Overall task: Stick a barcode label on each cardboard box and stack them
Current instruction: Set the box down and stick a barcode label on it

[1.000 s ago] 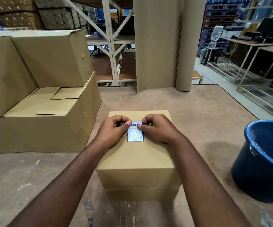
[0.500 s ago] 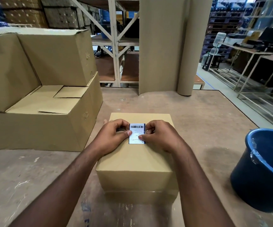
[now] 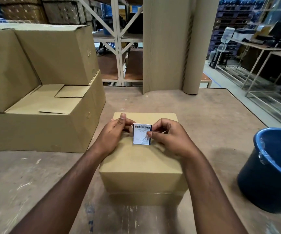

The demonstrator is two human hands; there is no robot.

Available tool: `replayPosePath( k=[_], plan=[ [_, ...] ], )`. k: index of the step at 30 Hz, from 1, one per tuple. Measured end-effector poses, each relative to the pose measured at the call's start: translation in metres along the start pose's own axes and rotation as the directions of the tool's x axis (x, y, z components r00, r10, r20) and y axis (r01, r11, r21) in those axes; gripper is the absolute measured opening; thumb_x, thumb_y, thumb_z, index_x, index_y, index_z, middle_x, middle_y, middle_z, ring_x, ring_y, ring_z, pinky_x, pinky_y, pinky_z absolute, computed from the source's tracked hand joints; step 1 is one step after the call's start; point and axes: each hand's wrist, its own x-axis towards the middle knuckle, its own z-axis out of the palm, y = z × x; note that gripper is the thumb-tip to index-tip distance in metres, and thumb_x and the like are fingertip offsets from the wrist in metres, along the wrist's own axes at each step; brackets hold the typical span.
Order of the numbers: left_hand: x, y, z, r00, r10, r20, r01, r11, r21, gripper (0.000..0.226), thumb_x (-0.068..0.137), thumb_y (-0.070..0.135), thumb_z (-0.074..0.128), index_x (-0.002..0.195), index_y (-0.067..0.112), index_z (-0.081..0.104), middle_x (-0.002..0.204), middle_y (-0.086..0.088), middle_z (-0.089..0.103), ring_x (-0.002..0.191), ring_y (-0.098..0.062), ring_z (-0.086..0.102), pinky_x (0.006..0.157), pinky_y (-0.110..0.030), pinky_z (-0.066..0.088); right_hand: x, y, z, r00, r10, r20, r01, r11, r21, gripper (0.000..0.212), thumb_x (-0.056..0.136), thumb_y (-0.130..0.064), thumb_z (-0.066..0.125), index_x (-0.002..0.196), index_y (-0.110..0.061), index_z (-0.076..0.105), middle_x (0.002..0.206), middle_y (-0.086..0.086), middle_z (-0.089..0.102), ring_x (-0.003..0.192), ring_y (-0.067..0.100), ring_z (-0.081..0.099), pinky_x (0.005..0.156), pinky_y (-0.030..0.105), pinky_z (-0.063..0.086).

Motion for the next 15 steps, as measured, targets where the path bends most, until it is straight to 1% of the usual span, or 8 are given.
replayPosePath(
  k=[2, 4, 6, 8, 9, 10, 12, 15],
  plan=[
    [0.0, 0.002, 0.0, 0.999, -0.009, -0.038, 0.008, 0.999, -0.039, 0.066, 0.105, 0.055, 0.028, 0.1, 0.011, 0.077, 0.096, -0.015, 0.074, 0.089, -0.013, 0.07, 0.087, -0.027, 0.049, -0.001, -0.003, -0.002, 0.999, -0.003, 0.04, 0.002, 1.0, 0.027, 0.022, 0.085, 0.005, 0.079, 0.079, -0.012, 0.067, 0.075, 0.005, 0.068, 0.057, 0.006, 0.06, 0.055, 0.02, 0.048],
    [-0.003, 0.002, -0.003, 0.999, 0.046, -0.02, -0.046, 0.999, 0.008, 0.076, 0.099, 0.069, 0.026, 0.098, 0.012, 0.077, 0.097, -0.011, 0.075, 0.093, -0.014, 0.07, 0.086, -0.026, 0.05, -0.004, -0.005, -0.004, 0.997, -0.057, 0.051, 0.059, 0.998, -0.033, 0.027, 0.084, -0.001, 0.082, 0.075, -0.021, 0.068, 0.079, 0.0, 0.069, 0.059, 0.007, 0.06, 0.058, 0.025, 0.048],
    [-0.006, -0.003, -0.006, 0.992, 0.122, 0.034, -0.125, 0.984, 0.129, 0.085, 0.09, 0.084, 0.02, 0.096, 0.021, 0.078, 0.099, 0.001, 0.075, 0.101, -0.017, 0.068, 0.091, -0.031, 0.049, -0.012, -0.004, -0.008, 0.986, -0.153, 0.072, 0.166, 0.953, -0.252, 0.024, 0.084, -0.009, 0.083, 0.076, -0.028, 0.071, 0.088, -0.007, 0.068, 0.073, 0.01, 0.064, 0.067, 0.031, 0.051],
    [-0.01, -0.003, -0.006, 0.991, 0.125, 0.05, -0.131, 0.977, 0.169, 0.092, 0.085, 0.089, 0.016, 0.096, 0.022, 0.077, 0.096, 0.006, 0.075, 0.1, -0.011, 0.068, 0.089, -0.021, 0.048, -0.026, -0.001, -0.011, 0.967, -0.2, 0.156, 0.253, 0.816, -0.52, 0.025, 0.084, -0.014, 0.08, 0.081, -0.037, 0.071, 0.095, -0.012, 0.063, 0.09, 0.007, 0.064, 0.078, 0.033, 0.054],
    [-0.01, -0.002, -0.004, 0.993, 0.117, 0.034, -0.121, 0.982, 0.145, 0.093, 0.086, 0.088, 0.015, 0.096, 0.019, 0.077, 0.093, 0.004, 0.075, 0.097, -0.009, 0.069, 0.085, -0.014, 0.047, -0.034, 0.0, -0.01, 0.967, -0.183, 0.178, 0.254, 0.762, -0.596, 0.026, 0.084, -0.015, 0.078, 0.083, -0.039, 0.071, 0.098, -0.014, 0.061, 0.095, 0.007, 0.062, 0.081, 0.034, 0.054],
    [-0.009, -0.001, -0.003, 0.994, 0.111, 0.017, -0.112, 0.987, 0.116, 0.091, 0.089, 0.083, 0.015, 0.096, 0.016, 0.078, 0.09, 0.001, 0.075, 0.093, -0.008, 0.069, 0.083, -0.011, 0.046, -0.038, 0.001, -0.009, 0.971, -0.169, 0.172, 0.24, 0.749, -0.618, 0.026, 0.085, -0.014, 0.076, 0.084, -0.039, 0.07, 0.1, -0.016, 0.06, 0.097, 0.006, 0.062, 0.082, 0.035, 0.054],
    [-0.009, 0.001, -0.001, 0.996, 0.09, -0.031, -0.086, 0.991, 0.098, 0.075, 0.099, 0.067, 0.025, 0.096, 0.014, 0.077, 0.086, -0.004, 0.075, 0.087, -0.011, 0.07, 0.082, -0.013, 0.047, -0.043, 0.008, -0.007, 0.971, -0.195, 0.136, 0.237, 0.774, -0.587, 0.029, 0.083, -0.009, 0.072, 0.084, -0.037, 0.067, 0.1, -0.015, 0.06, 0.096, 0.007, 0.063, 0.083, 0.035, 0.055],
    [-0.007, 0.0, -0.001, 0.994, 0.073, -0.079, -0.058, 0.983, 0.173, 0.034, 0.104, 0.039, 0.053, 0.096, 0.016, 0.076, 0.086, -0.001, 0.075, 0.087, -0.018, 0.071, 0.083, -0.032, 0.057, -0.046, 0.014, -0.005, 0.965, -0.248, 0.08, 0.25, 0.794, -0.555, 0.028, 0.082, -0.007, 0.073, 0.089, -0.034, 0.067, 0.101, -0.016, 0.061, 0.094, 0.009, 0.063, 0.08, 0.03, 0.052]
  ],
)
